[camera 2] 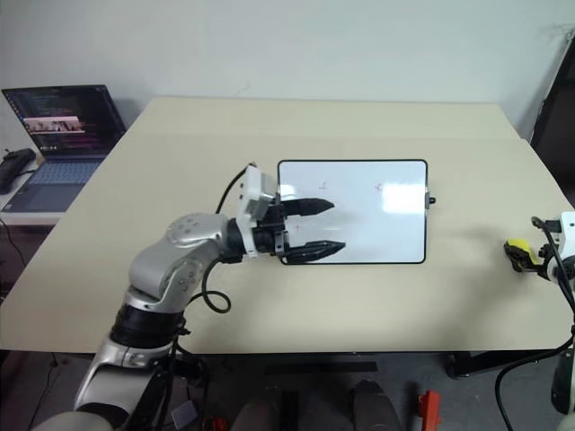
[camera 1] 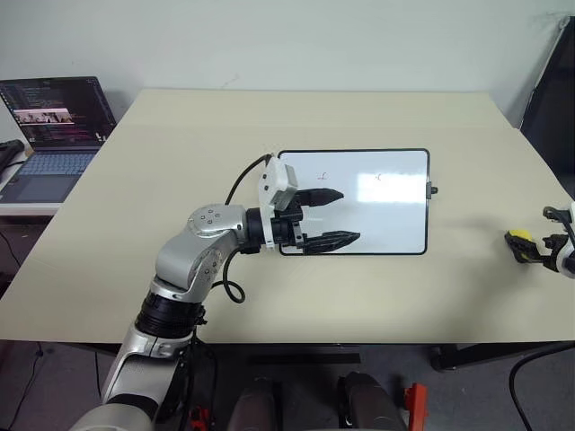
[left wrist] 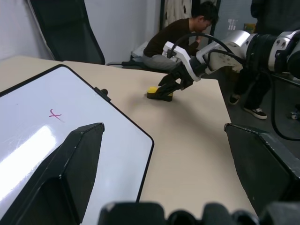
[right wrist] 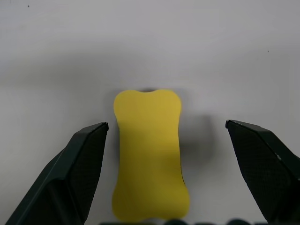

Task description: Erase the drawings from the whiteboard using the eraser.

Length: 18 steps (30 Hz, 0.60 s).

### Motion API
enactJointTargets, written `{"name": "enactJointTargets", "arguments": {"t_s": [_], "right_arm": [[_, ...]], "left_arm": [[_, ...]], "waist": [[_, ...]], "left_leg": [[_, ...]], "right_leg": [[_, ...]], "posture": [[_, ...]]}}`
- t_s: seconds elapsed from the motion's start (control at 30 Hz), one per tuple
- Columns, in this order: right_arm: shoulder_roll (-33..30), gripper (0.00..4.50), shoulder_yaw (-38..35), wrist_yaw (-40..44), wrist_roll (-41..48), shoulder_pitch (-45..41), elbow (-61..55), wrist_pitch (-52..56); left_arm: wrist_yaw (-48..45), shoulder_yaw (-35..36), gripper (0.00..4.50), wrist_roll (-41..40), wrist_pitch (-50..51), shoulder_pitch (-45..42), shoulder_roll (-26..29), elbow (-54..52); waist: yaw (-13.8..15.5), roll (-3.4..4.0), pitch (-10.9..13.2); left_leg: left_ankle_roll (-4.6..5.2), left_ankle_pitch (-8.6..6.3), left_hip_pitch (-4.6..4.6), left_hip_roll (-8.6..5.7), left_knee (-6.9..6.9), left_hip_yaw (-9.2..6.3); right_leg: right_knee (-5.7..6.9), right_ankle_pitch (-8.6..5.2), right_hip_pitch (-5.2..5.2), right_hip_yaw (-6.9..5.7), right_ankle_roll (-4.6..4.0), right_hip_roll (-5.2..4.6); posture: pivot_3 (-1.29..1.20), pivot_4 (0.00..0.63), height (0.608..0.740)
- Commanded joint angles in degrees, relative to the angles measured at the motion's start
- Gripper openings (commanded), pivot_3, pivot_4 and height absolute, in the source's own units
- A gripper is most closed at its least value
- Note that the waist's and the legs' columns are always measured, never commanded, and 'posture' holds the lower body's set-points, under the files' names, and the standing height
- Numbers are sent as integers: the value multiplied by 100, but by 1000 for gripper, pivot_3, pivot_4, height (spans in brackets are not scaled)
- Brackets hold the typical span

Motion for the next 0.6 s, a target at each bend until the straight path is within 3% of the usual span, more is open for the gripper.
{"name": "enactJointTargets", "arguments": {"t_s": [0.03,0.27,0.47,0.6], "right_arm": [[-165,3865,-20,32,-37,-76,-100,-14],[-164,1424,3,43,-56,-21,-97,62],[-158,1259,-152,288,185,206,-713,213],[-192,1259,-382,532,662,762,-2668,880]], "left_arm": [[61,-65,4500,41,-44,-195,-106,-89],[221,27,4500,-7,260,-430,-109,-138],[187,85,4500,-3,233,-425,-37,-39],[97,168,4500,93,69,-356,161,103]], "waist": [[0,0,0],[-5,0,0],[-2,0,0],[-11,4,0]], "left_leg": [[0,0,0,0,0,0],[0,0,1,0,0,-1],[0,0,1,0,0,-2],[0,0,1,1,0,-3]], "right_leg": [[-1,0,0,0,0,0],[1,-2,0,-1,3,0],[1,-1,0,-1,2,0],[3,-4,0,-1,8,0]], "posture": [[0,150,740],[0,150,740],[0,150,740],[0,150,740]]}}
